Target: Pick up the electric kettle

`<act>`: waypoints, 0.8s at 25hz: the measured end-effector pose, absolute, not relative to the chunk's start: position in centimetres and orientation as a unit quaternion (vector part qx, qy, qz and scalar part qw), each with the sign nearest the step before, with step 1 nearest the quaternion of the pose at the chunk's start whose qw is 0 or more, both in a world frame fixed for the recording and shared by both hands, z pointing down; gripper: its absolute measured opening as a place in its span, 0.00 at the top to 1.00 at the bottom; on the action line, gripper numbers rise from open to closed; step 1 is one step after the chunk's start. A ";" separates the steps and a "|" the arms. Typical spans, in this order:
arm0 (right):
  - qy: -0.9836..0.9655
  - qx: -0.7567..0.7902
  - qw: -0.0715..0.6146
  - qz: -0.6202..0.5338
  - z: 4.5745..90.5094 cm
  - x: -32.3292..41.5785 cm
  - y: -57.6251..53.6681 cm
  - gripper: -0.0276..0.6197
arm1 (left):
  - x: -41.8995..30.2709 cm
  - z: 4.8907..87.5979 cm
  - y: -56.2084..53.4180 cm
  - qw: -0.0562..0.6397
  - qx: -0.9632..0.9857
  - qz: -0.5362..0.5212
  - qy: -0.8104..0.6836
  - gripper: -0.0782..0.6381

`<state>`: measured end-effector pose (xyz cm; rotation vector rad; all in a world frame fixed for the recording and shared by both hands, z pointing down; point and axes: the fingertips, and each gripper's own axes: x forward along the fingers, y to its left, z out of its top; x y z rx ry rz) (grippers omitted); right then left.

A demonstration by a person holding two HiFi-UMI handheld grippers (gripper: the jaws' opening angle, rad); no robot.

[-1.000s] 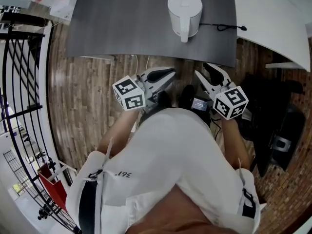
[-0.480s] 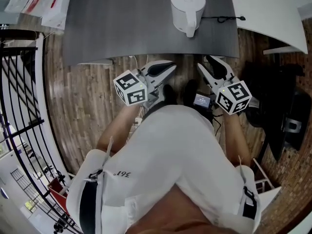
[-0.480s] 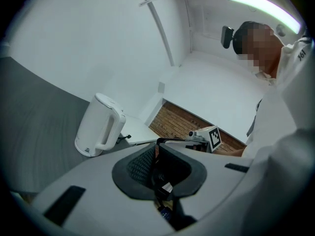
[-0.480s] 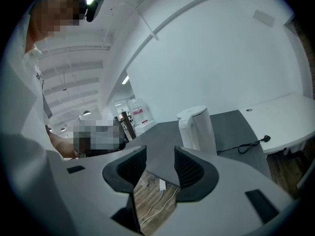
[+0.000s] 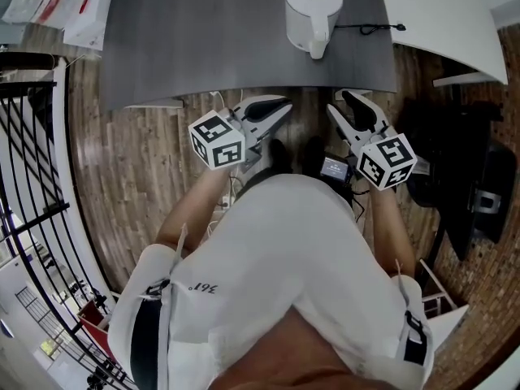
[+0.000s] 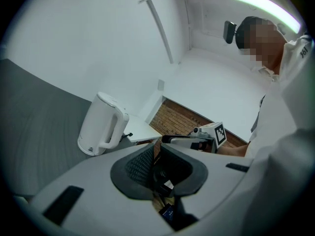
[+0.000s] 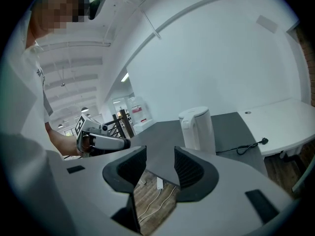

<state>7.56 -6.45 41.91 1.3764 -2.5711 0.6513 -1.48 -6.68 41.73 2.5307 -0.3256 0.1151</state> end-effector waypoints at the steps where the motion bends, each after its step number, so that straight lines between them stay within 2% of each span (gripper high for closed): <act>1: -0.860 0.455 0.078 0.217 41.8 7.7 -6.6 0.70 | -1.3 41.9 -7.0 0.286 0.948 0.045 -0.131 0.84; 5: -0.867 0.443 0.080 0.213 41.4 8.5 -7.2 0.70 | -0.3 42.0 -7.7 0.281 0.946 0.048 -0.152 0.78; 20: -0.876 0.428 0.089 0.202 41.1 10.8 -8.3 0.70 | 1.3 42.3 -8.7 0.268 0.944 0.056 -0.182 0.77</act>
